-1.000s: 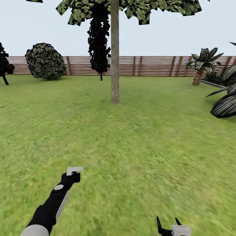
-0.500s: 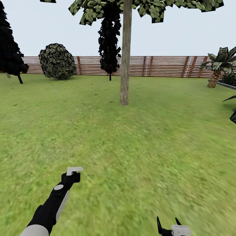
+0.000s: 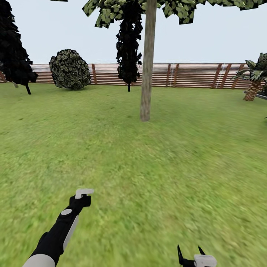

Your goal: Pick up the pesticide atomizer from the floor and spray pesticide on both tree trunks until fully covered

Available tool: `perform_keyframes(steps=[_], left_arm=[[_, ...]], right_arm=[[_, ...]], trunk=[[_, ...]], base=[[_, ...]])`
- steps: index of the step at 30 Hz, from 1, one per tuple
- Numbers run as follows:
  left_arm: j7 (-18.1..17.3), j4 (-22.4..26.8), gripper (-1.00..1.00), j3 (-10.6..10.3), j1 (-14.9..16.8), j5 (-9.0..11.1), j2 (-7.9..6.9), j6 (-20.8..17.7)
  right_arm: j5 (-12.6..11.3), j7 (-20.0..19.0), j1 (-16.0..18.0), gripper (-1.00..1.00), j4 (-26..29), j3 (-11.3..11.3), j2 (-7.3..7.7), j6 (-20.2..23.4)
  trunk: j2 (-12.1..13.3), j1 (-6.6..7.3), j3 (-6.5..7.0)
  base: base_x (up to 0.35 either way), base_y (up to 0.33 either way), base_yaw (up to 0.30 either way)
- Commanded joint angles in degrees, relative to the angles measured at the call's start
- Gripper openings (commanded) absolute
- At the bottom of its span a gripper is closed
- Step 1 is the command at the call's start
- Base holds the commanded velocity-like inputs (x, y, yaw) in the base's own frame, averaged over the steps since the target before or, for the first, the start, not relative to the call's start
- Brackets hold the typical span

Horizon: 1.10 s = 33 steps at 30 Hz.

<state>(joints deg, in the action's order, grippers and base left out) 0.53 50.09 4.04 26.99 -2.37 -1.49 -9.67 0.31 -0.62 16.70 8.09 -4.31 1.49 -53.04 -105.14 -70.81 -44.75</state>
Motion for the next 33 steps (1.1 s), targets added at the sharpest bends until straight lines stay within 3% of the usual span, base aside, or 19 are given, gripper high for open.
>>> perform_keyframes(steps=[1, 28, 33], left_arm=[[0.00, 0.00, -1.00, 0.00, 0.00, -0.01, 0.00, 0.00], [0.00, 0.00, -1.00, 0.00, -0.01, -0.01, 0.00, 0.00], [0.00, 0.00, -1.00, 0.00, -0.01, -0.01, 0.00, 0.00]], right_arm=[[-0.02, 0.00, 0.00, 1.00, 0.00, 0.00, 0.00, 0.02], [-0.01, 0.00, 0.00, 1.00, 0.00, 0.00, 0.00, 0.02], [0.00, 0.00, 0.00, 1.00, 0.00, 0.00, 0.00, 0.04]], trunk=[[0.00, 0.00, 0.00], [0.00, 0.00, 0.00], [0.00, 0.00, 0.00]], base=[[0.339, 0.000, 0.001], [0.339, 0.000, 0.000], [0.339, 0.000, -0.151]])
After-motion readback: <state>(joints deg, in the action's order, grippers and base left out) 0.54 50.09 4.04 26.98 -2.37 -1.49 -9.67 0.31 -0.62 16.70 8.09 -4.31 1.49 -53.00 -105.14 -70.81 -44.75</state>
